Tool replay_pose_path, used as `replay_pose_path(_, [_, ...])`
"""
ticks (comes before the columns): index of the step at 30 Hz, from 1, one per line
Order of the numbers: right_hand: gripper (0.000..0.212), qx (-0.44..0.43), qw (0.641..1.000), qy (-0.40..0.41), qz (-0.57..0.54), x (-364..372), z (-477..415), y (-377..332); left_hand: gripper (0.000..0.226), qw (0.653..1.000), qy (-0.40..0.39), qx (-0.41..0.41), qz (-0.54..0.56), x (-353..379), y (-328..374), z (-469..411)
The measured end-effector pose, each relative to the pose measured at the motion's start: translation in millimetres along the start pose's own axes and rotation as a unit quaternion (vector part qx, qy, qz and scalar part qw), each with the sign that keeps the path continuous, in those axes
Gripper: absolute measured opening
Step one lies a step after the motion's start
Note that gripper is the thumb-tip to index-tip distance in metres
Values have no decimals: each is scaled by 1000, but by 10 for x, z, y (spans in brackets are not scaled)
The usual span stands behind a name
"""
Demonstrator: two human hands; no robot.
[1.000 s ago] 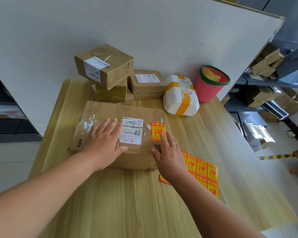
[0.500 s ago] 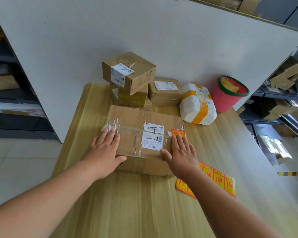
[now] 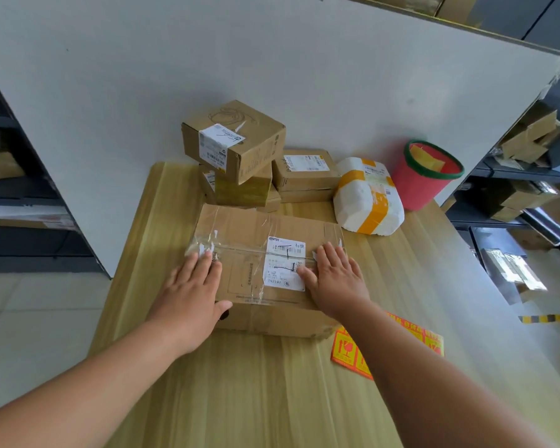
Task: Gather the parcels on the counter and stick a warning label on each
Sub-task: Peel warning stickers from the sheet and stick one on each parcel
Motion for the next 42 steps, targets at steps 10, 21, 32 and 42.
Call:
replay_pose_path(10, [86,7,1000,12,8,106,164,43,74,1000,-8,-3,-8,11,1,11])
replay_pose_path(21, [83,12,1000,16,-16,119,400,38,77,1000,8,8,23,44,-50,-31])
replay_pose_path(32, [27,273,814,-16,-513,138,585,364,106,920,-44,-202,332,86,-354,-61])
replay_pose_path(42, [9,190,812,163,-528,-807,614,1363,112,921,124,-107,354,-625,865,-267])
Point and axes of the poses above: each hand's wrist, its own z-axis away from the middle knuckle, its own x-axis out of the palm, y = z × x, the point moved 5 cm from there along -z, towards the middle knuckle, and after that the axes turned 2 degrees about y, right-handed, at the moved point
